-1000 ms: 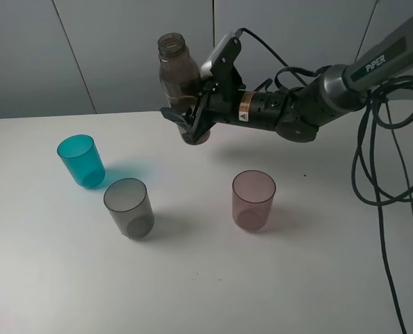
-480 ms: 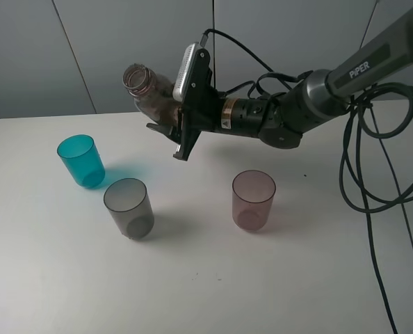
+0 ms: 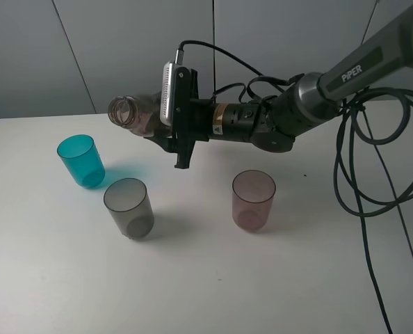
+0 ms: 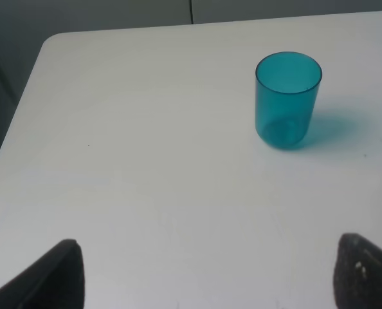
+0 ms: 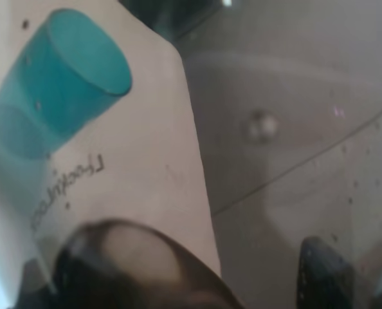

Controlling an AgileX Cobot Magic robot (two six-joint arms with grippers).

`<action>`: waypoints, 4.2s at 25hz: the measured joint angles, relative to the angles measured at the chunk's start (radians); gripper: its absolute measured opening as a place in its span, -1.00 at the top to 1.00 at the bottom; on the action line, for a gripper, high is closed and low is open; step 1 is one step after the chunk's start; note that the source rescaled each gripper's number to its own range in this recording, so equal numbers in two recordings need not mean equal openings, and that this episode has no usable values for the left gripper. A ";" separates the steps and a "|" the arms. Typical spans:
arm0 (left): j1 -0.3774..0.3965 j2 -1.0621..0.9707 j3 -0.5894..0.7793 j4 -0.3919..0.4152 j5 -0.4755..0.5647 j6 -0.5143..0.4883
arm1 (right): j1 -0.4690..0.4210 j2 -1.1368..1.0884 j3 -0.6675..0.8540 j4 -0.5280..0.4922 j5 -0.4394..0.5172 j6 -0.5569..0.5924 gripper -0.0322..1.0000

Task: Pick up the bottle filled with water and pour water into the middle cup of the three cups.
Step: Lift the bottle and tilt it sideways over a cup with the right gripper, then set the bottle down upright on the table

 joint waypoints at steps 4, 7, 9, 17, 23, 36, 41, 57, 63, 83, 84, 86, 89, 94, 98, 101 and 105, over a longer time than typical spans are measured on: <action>0.000 0.000 0.000 0.000 0.000 0.000 | 0.016 0.000 0.000 0.004 0.009 -0.105 0.93; 0.000 0.000 0.000 0.000 0.000 0.000 | 0.025 0.000 0.000 0.004 0.011 -0.151 0.93; 0.000 0.000 0.000 0.000 0.000 0.000 | 0.034 0.000 0.000 0.009 0.014 -0.176 0.93; 0.000 0.000 0.000 0.000 0.000 0.000 | 0.052 0.000 0.000 0.080 0.071 -0.357 0.93; 0.000 0.000 0.000 0.000 0.000 0.000 | 0.052 0.000 0.000 0.101 0.071 -0.458 0.93; 0.000 0.000 0.000 0.000 0.000 0.000 | 0.052 0.000 0.000 0.101 0.070 -0.607 0.93; 0.000 0.000 0.000 0.000 0.000 0.000 | 0.052 0.000 0.000 0.104 0.070 -0.659 0.93; 0.000 0.000 0.000 0.000 0.000 0.000 | 0.052 0.000 0.000 0.132 0.070 -0.831 0.93; 0.000 0.000 0.000 0.000 0.000 0.000 | 0.052 -0.002 0.000 0.132 0.070 -0.851 0.93; 0.000 0.000 0.000 0.000 0.000 0.000 | 0.054 -0.009 -0.005 0.176 0.054 -0.985 0.93; 0.000 0.000 0.000 0.000 0.000 0.000 | 0.054 -0.009 -0.010 0.176 0.054 -0.989 0.93; 0.000 0.000 0.000 0.000 0.000 0.000 | 0.054 -0.009 -0.016 0.176 0.052 -1.007 0.93; 0.000 0.000 0.000 0.000 0.000 0.000 | 0.054 -0.009 -0.029 0.176 0.050 -1.025 0.93; 0.000 0.000 0.000 0.000 0.000 0.004 | 0.054 -0.010 -0.041 0.174 0.050 -1.053 0.93; 0.000 0.000 0.000 0.000 0.000 0.004 | 0.054 -0.017 -0.043 0.158 0.048 -1.064 0.93; 0.000 0.000 0.000 0.000 0.000 0.004 | 0.054 -0.028 -0.043 0.146 0.048 -1.068 0.93; 0.000 0.000 0.000 0.000 0.000 0.004 | 0.054 -0.052 -0.043 0.110 0.043 -1.068 0.93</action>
